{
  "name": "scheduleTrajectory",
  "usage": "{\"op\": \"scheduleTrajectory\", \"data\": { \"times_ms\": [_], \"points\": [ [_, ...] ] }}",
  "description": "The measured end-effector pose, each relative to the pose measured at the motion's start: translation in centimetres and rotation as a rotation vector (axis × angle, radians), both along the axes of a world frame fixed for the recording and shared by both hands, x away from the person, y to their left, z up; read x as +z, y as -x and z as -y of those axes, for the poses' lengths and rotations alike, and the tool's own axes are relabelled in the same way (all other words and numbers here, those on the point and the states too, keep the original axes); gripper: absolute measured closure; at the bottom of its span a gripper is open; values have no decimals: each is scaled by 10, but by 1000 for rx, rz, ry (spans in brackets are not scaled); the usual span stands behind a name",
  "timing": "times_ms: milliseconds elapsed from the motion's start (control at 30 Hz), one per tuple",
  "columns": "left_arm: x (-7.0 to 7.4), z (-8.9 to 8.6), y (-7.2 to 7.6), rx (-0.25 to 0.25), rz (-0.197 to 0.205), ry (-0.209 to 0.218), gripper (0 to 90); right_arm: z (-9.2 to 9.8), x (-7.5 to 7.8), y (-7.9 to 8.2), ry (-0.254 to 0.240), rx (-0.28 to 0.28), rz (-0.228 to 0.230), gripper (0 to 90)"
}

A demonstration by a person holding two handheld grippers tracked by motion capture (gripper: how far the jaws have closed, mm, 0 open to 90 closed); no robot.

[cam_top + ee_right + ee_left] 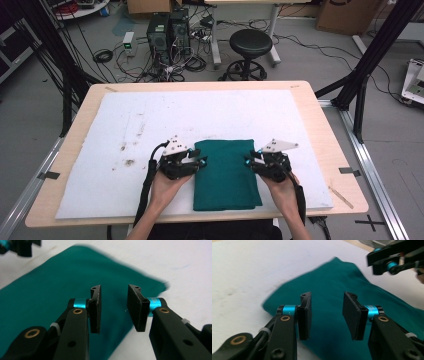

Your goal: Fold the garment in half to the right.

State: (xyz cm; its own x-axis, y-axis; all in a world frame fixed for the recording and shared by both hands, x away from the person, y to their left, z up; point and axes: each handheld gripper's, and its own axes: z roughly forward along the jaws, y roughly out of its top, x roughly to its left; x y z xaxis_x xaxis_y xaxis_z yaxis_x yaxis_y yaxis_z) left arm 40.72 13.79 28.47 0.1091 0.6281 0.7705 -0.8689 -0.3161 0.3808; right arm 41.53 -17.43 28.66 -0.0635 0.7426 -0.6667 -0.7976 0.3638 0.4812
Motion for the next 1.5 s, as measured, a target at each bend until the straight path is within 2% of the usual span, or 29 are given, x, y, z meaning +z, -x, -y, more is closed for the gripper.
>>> {"op": "scheduleTrajectory", "data": {
  "times_ms": [67, 133, 267, 367, 433, 533, 600, 667, 733, 800, 933, 1033, 1100, 1200, 1367, 1433, 1500],
  "points": [
    [-13, 1, -1, 16, 2, -46, 581, -3, -14, -4, 33, -12, -9, 646],
    [-26, 4, -6, 65, 8, -88, 585, -5, -27, -8, 61, -15, -11, 647],
    [-39, 3, -18, 166, 7, -109, 613, -5, -41, -17, 99, -33, -45, 647],
    [-44, -3, -25, 184, -16, -132, 620, -1, -47, -27, 117, -61, -83, 648],
    [-47, -5, -27, 198, -30, -155, 624, 1, -51, -31, 125, -80, -86, 648],
    [-49, -6, -25, 214, -19, -167, 609, 6, -56, -32, 129, -75, -87, 639],
    [-48, -10, -21, 193, -5, -158, 553, 9, -56, -29, 122, -61, -100, 552],
    [-45, -19, -15, 152, 19, -126, 519, 12, -54, -26, 105, -31, -89, 510],
    [-41, -30, -7, 116, 56, -63, 452, 15, -51, -21, 79, 3, -57, 408],
    [-35, -44, 0, 70, 90, -10, 385, 18, -46, -15, 49, 40, -30, 346],
    [-21, -76, 12, 19, 119, 91, 289, 22, -33, -4, -9, 90, 19, 240],
    [-12, -100, 17, 23, 123, 163, 255, 25, -22, 4, -59, 105, 71, 211],
    [-10, -117, 19, 32, 133, 217, 255, 28, -14, 7, -82, 112, 73, 211],
    [-10, -140, 20, 30, 156, 275, 255, 34, -6, 9, -110, 111, 70, 211],
    [-15, -173, 19, 27, 186, 348, 255, 47, -1, 3, -177, 124, 106, 211],
    [-16, -185, 15, 30, 176, 373, 255, 53, 1, 1, -184, 127, 96, 211],
    [-16, -195, 11, 40, 165, 398, 255, 57, 2, 1, -201, 132, 107, 211]
  ]
}}
